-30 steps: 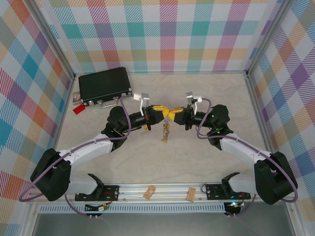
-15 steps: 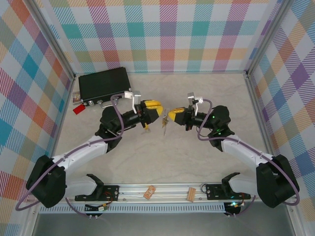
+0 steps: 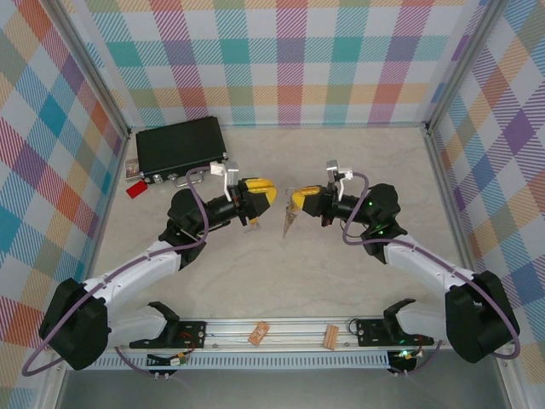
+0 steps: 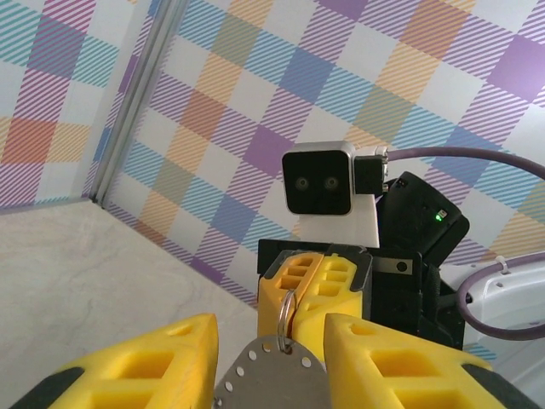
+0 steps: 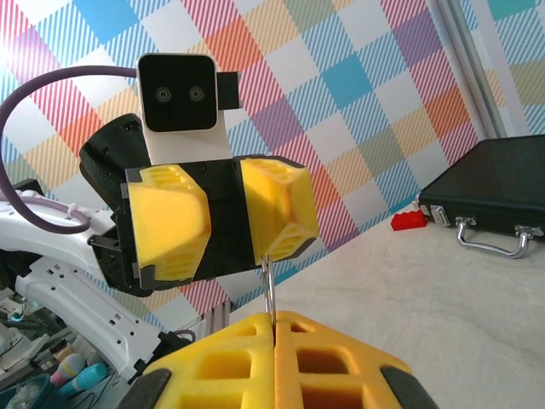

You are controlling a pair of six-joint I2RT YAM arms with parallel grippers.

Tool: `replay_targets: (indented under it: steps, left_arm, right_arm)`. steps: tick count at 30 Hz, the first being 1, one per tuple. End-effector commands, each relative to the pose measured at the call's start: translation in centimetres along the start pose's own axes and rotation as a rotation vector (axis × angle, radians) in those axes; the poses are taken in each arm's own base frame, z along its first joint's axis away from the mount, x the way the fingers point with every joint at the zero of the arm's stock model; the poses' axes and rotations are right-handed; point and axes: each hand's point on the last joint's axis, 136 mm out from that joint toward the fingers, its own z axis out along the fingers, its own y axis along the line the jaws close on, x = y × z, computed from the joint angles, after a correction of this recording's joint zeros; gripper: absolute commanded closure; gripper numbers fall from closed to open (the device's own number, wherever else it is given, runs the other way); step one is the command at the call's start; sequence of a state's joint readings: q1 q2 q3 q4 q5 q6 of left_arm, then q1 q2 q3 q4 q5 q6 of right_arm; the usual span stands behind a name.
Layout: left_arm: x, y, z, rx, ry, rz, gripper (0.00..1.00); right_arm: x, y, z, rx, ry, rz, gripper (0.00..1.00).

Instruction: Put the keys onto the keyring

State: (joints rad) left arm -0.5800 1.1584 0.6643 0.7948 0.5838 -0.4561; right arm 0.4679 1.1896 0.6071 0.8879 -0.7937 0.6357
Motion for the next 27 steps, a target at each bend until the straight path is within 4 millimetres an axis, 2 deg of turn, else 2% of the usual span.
replay_targets:
  steps: [1, 9, 13, 22, 27]
  left_arm:
    - [0.1, -0.3, -0.2, 0.015, 0.010, 0.010, 0.63]
    - [0.4, 0.4, -0.4, -0.021, 0.009, 0.012, 0.62]
    - [0.6, 0.7, -1.0, -0.057, 0.006, 0.035, 0.61]
    - [0.8, 0.1, -1.5, -0.048, 0.021, 0.065, 0.60]
    - [0.9, 0.7, -1.6, -0.086, 0.033, 0.084, 0.61]
  right_arm:
    - [-1.2, 1.5, -0.4, -0.025, -0.043, -0.054, 1.00]
    - [-2.3, 2.3, -1.0, -0.046, -0.089, -0.094, 1.00]
    - [-2.7, 2.9, -0.5, -0.108, -0.057, -0.096, 1.00]
    - [-3.8, 1.0, 0.9, -0.094, -0.067, -0.057, 1.00]
    - [-4.0, -0.9, 0.9, 0.024, -0.088, -0.097, 1.00]
